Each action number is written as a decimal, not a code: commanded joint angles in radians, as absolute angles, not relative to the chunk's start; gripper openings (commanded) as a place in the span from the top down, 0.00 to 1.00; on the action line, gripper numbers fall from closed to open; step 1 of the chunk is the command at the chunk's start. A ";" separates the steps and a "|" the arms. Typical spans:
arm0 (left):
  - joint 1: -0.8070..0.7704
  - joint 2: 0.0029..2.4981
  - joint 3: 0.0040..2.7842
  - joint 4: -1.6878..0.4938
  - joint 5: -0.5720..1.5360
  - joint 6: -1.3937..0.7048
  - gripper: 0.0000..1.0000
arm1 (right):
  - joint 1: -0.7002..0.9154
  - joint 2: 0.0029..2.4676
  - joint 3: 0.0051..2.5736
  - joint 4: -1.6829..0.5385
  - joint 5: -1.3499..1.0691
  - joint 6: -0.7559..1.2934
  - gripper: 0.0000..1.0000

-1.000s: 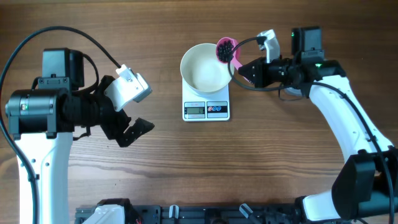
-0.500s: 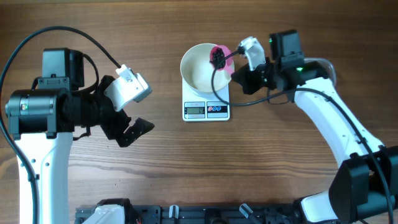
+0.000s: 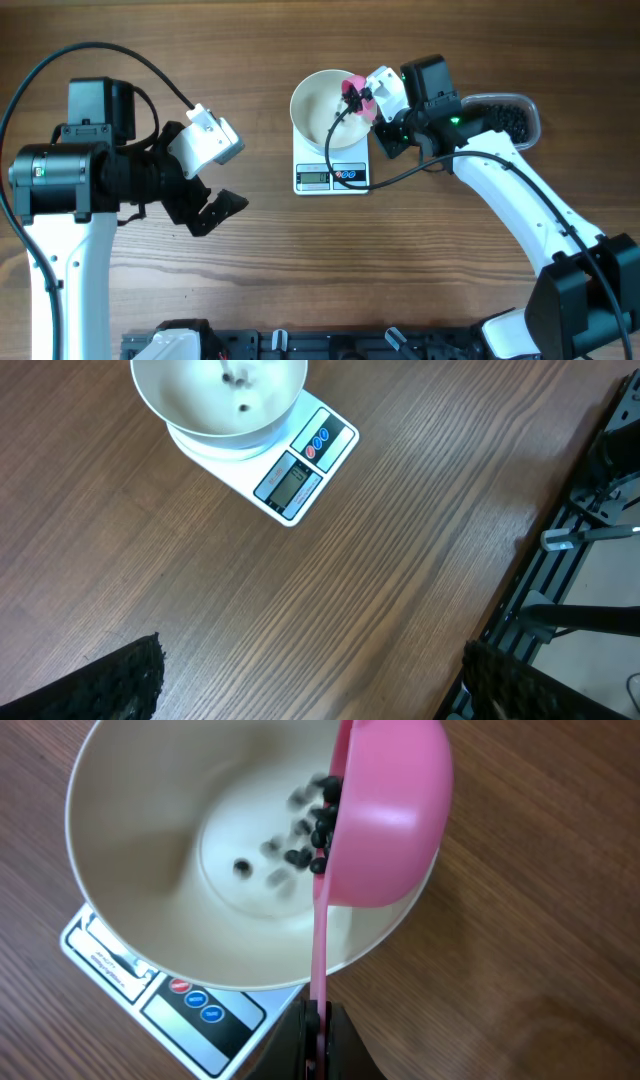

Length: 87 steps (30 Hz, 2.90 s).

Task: Scoop item into bowl and weigh 150g on scale
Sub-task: 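Tilt the scoop with the right gripper to pour beans into the bowl, then carry the empty scoop right back to the bean tub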

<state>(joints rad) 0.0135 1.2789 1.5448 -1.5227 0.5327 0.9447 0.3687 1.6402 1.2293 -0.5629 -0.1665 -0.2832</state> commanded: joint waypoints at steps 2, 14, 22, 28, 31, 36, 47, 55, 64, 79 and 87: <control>0.019 1.267 1.559 -1.524 0.540 0.954 0.00 | 0.374 1.634 1.236 -0.552 -0.131 -0.315 0.96; 0.019 1.267 1.559 -1.524 0.540 0.954 0.00 | 0.381 1.631 1.237 -0.512 -0.131 -0.419 0.96; 0.019 1.267 1.559 -1.524 0.540 0.954 0.00 | 0.407 1.605 1.237 -0.510 -0.061 -0.419 0.96; 0.019 1.267 1.559 -1.524 0.540 0.954 0.00 | 0.440 1.605 1.237 -0.496 0.072 -0.453 0.96; 0.019 1.267 1.559 -1.524 0.540 0.954 0.00 | 0.459 1.605 1.237 -0.486 0.086 -0.482 0.96; 0.019 1.267 1.559 -1.524 0.540 0.954 0.00 | 0.481 1.605 1.237 -0.485 0.089 -0.498 0.96; 0.019 1.267 1.559 -1.524 0.540 0.954 0.00 | 0.498 1.605 1.237 -0.479 0.116 -0.524 0.96; 0.019 1.267 1.559 -1.524 0.540 0.954 0.00 | 0.506 1.601 1.238 -0.475 0.115 -0.485 0.96; 0.019 1.267 1.559 -1.524 0.540 0.954 0.00 | 0.469 1.464 1.239 -0.503 0.161 -0.351 0.96; 0.019 1.267 1.559 -1.524 0.540 0.954 0.00 | 0.065 1.336 1.238 -0.893 0.106 -0.261 0.96; 0.019 1.267 1.559 -1.524 0.540 0.954 0.00 | -0.064 1.430 1.237 -0.923 0.092 -0.348 0.96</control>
<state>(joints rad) 0.0135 1.2789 1.5448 -1.5227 0.5327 0.9447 -0.0376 1.3830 1.2297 -0.9203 0.1123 -0.2859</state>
